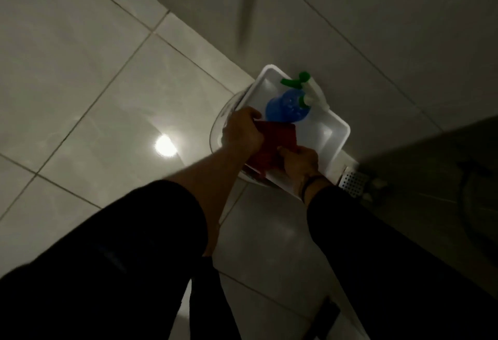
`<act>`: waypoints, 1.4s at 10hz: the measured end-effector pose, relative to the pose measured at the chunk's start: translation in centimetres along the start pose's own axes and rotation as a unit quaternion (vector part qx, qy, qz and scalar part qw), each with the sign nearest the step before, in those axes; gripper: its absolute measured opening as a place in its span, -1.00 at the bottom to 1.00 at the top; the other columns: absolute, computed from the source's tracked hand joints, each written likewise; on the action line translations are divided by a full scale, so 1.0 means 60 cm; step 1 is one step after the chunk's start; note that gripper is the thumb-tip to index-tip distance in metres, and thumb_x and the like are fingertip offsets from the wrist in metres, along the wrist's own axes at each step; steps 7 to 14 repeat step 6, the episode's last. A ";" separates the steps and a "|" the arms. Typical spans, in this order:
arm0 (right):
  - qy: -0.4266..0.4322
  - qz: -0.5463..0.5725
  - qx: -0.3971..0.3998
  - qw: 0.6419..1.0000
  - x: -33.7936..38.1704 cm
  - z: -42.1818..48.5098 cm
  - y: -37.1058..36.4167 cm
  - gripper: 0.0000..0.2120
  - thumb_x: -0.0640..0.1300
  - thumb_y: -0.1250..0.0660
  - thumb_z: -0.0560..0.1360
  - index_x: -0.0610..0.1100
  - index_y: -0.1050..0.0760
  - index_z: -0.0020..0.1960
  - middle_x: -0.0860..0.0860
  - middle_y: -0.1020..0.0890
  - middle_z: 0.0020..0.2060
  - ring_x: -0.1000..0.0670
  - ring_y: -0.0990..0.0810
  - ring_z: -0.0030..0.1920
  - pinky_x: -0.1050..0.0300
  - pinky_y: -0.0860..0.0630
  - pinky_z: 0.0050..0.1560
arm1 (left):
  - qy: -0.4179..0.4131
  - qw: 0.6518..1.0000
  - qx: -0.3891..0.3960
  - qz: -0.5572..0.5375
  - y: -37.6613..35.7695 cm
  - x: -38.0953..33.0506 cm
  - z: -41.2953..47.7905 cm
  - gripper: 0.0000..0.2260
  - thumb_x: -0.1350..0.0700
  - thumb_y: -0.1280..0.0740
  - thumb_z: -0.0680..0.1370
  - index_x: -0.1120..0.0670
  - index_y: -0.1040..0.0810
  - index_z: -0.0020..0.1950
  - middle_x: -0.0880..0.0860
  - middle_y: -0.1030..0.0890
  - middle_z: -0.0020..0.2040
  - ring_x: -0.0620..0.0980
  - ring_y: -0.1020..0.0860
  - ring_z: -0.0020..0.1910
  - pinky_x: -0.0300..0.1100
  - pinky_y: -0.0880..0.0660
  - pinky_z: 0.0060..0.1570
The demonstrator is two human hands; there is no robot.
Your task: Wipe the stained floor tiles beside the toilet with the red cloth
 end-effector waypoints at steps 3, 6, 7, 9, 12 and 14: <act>-0.019 -0.128 -0.075 0.989 -0.067 0.073 -0.014 -0.32 0.14 -0.63 0.42 -0.17 -0.54 0.40 -0.16 -0.71 0.30 -0.24 -0.71 0.26 -0.01 -0.61 0.18 | -0.099 0.973 -0.065 0.199 -0.089 0.005 0.023 -0.70 0.03 -0.31 0.70 0.04 -0.59 0.42 0.04 -0.59 0.33 0.15 -0.59 0.37 0.05 -0.54 0.34; 0.065 -0.027 -0.165 0.984 -0.007 -0.066 0.021 -0.27 0.02 -0.57 0.51 -0.12 -0.28 0.53 -0.14 -0.62 0.39 -0.23 -0.63 0.38 -0.14 -0.53 0.43 | -0.108 0.984 -0.100 0.103 0.019 0.029 -0.082 -0.68 -0.06 -0.36 0.69 -0.03 -0.55 0.42 0.02 -0.59 0.35 -0.05 -0.50 0.13 -0.17 -0.49 0.11; 0.065 -0.027 -0.165 0.984 -0.007 -0.066 0.021 -0.27 0.02 -0.57 0.51 -0.12 -0.28 0.53 -0.14 -0.62 0.39 -0.23 -0.63 0.38 -0.14 -0.53 0.43 | -0.108 0.984 -0.100 0.103 0.019 0.029 -0.082 -0.68 -0.06 -0.36 0.69 -0.03 -0.55 0.42 0.02 -0.59 0.35 -0.05 -0.50 0.13 -0.17 -0.49 0.11; 0.065 -0.027 -0.165 0.984 -0.007 -0.066 0.021 -0.27 0.02 -0.57 0.51 -0.12 -0.28 0.53 -0.14 -0.62 0.39 -0.23 -0.63 0.38 -0.14 -0.53 0.43 | -0.108 0.984 -0.100 0.103 0.019 0.029 -0.082 -0.68 -0.06 -0.36 0.69 -0.03 -0.55 0.42 0.02 -0.59 0.35 -0.05 -0.50 0.13 -0.17 -0.49 0.11; 0.065 -0.027 -0.165 0.984 -0.007 -0.066 0.021 -0.27 0.02 -0.57 0.51 -0.12 -0.28 0.53 -0.14 -0.62 0.39 -0.23 -0.63 0.38 -0.14 -0.53 0.43 | -0.108 0.984 -0.100 0.103 0.019 0.029 -0.082 -0.68 -0.06 -0.36 0.69 -0.03 -0.55 0.42 0.02 -0.59 0.35 -0.05 -0.50 0.13 -0.17 -0.49 0.11; 0.065 -0.027 -0.165 0.984 -0.007 -0.066 0.021 -0.27 0.02 -0.57 0.51 -0.12 -0.28 0.53 -0.14 -0.62 0.39 -0.23 -0.63 0.38 -0.14 -0.53 0.43 | -0.108 0.984 -0.100 0.103 0.019 0.029 -0.082 -0.68 -0.06 -0.36 0.69 -0.03 -0.55 0.42 0.02 -0.59 0.35 -0.05 -0.50 0.13 -0.17 -0.49 0.11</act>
Point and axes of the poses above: each hand's wrist, its own z-axis towards the middle knuckle, its own y-axis out of the back of the hand, x = y × z, the point moved 7 cm from there along z, towards the middle knuckle
